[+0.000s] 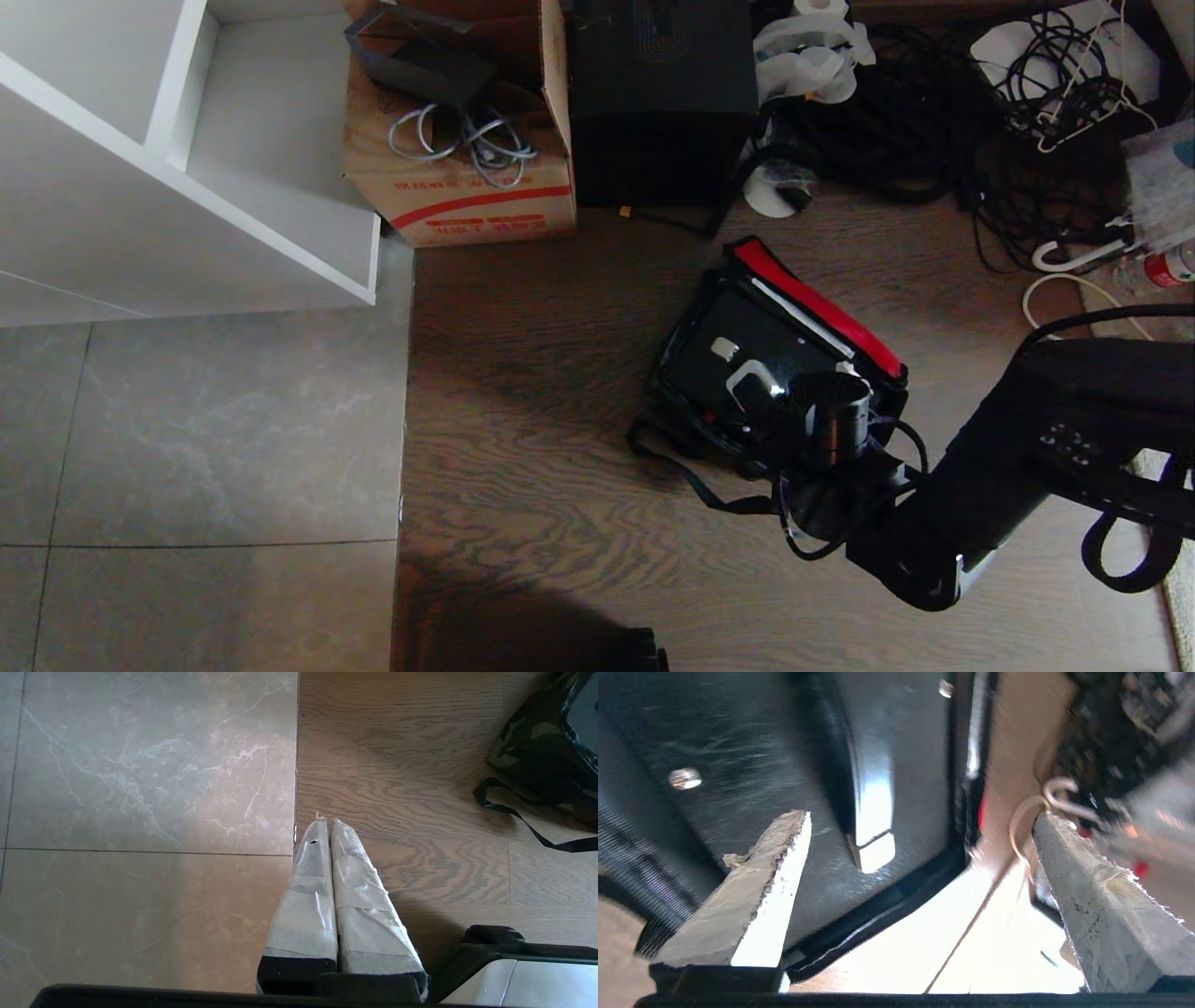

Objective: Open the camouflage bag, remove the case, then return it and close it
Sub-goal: Grip the handle

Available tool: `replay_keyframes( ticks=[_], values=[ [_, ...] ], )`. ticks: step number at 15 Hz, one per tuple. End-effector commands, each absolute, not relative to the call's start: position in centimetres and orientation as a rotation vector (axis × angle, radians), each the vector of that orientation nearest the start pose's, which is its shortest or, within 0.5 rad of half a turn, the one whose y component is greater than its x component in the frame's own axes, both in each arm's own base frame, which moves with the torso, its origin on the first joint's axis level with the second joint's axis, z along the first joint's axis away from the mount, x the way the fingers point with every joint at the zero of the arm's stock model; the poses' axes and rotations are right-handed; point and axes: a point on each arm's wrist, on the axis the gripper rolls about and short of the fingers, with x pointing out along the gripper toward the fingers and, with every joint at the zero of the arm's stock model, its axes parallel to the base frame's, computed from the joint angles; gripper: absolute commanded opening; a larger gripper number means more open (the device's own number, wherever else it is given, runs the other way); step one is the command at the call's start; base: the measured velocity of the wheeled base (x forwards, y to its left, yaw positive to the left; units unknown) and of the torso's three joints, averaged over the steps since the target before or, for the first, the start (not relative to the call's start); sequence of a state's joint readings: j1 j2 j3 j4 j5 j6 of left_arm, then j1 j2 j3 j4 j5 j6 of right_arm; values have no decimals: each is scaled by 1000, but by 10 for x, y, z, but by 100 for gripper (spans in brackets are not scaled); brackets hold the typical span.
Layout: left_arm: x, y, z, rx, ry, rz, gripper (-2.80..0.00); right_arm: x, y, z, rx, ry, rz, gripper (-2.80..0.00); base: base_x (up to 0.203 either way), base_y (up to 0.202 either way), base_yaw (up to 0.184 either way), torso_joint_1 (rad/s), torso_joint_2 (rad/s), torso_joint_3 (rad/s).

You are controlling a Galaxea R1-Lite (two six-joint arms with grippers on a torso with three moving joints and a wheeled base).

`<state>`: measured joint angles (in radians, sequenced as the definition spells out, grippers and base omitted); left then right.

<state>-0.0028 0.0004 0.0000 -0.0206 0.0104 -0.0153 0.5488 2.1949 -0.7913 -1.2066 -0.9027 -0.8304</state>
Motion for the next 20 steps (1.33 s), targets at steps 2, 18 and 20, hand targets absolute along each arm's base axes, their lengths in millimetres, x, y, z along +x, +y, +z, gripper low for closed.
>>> replay_keyframes(
  ticks=[2,18,20],
  values=[
    [-22,0,76,-15,-14,8,-280,325,185,52,-932,255,-302,0,0,0,0,0,0,0],
    [-22,0,75,-15,-13,8,-280,343,203,49,-981,185,-393,0,0,0,0,0,0,0],
    [-22,0,76,-15,-14,8,-280,348,201,44,-1008,196,-400,0,0,0,0,0,0,0]
  ],
)
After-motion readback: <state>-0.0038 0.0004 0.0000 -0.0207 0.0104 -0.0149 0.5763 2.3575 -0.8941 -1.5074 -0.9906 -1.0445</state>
